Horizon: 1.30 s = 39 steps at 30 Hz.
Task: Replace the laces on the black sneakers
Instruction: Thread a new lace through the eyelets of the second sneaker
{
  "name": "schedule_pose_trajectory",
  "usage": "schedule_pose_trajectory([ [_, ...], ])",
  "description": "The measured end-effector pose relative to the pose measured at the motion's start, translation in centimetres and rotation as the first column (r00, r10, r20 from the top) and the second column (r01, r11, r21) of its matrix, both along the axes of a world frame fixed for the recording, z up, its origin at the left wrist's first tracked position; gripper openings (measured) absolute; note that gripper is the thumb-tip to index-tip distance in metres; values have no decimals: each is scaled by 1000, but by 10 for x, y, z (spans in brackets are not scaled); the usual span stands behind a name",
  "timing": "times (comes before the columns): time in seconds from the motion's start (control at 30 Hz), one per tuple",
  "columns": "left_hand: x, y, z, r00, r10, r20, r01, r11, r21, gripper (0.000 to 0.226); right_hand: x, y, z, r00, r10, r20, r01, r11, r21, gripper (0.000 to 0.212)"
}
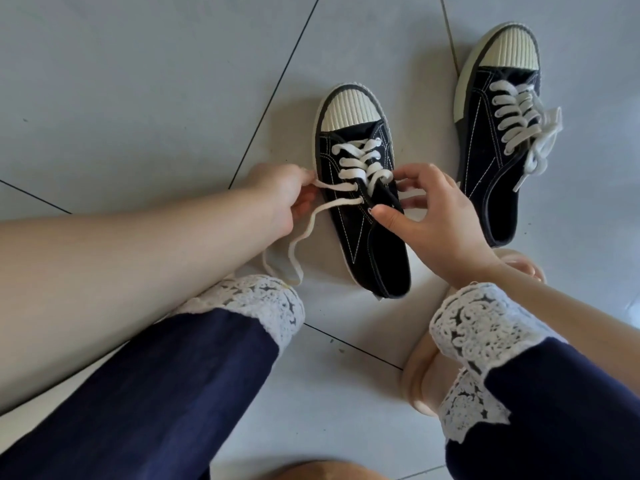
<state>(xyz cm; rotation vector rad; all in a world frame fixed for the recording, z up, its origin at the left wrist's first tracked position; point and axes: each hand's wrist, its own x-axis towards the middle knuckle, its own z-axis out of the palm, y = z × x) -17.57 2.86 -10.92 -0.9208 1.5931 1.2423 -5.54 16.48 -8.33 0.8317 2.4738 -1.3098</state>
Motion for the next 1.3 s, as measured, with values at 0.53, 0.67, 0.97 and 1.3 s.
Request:
schedule_pose_trajectory([
  [0.53, -31, 7, 72, 806, -354, -474, 540, 767, 346, 16, 0, 0, -1, 991, -137, -1, 136, 982, -128, 5],
  [0.67, -4, 0, 71, 610, -592, -527, 760, 625, 178, 9, -1, 3, -2, 968, -240, 66, 249, 914, -321, 9],
  [0.97, 3, 3, 59, 385, -683, -620, 805, 577, -136, 16, -1, 7, -2, 940, -307, 148, 341, 824, -452, 8],
  [1.3, 13, 10, 41, 36, -734, -678, 791, 435, -430, 22, -1, 11, -3, 928, -313, 202, 371, 728, -577, 13],
])
